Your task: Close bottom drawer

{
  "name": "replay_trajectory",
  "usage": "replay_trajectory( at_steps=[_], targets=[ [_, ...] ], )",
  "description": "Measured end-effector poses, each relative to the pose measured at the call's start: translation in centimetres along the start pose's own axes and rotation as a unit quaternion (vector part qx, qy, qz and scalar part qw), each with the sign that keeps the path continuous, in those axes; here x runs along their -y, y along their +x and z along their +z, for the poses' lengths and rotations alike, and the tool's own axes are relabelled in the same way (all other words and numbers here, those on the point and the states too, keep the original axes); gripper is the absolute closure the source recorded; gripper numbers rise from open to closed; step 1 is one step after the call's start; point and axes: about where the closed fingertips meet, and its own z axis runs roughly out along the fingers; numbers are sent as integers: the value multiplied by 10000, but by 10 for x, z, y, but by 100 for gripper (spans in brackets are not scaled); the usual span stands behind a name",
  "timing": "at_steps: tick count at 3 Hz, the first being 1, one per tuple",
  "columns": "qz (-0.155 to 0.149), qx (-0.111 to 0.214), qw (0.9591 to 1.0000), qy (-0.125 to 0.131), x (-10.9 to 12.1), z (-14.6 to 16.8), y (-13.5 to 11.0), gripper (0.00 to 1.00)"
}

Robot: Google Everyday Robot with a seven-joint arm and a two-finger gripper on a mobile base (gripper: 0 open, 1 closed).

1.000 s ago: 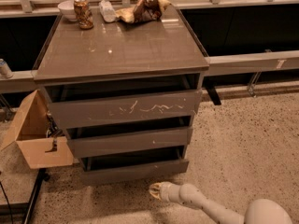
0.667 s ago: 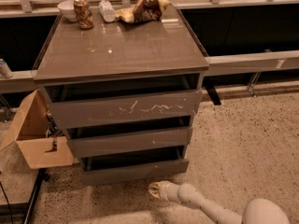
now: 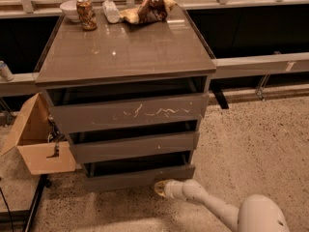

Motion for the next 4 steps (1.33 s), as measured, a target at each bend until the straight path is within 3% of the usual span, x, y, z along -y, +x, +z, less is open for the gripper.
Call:
replay_trajectory(
  at_steps=[2, 4],
  targets=[
    [3, -56, 10000, -34, 36, -4, 10, 100],
    [-29, 6, 9997, 256, 56, -5, 13, 100]
  ],
)
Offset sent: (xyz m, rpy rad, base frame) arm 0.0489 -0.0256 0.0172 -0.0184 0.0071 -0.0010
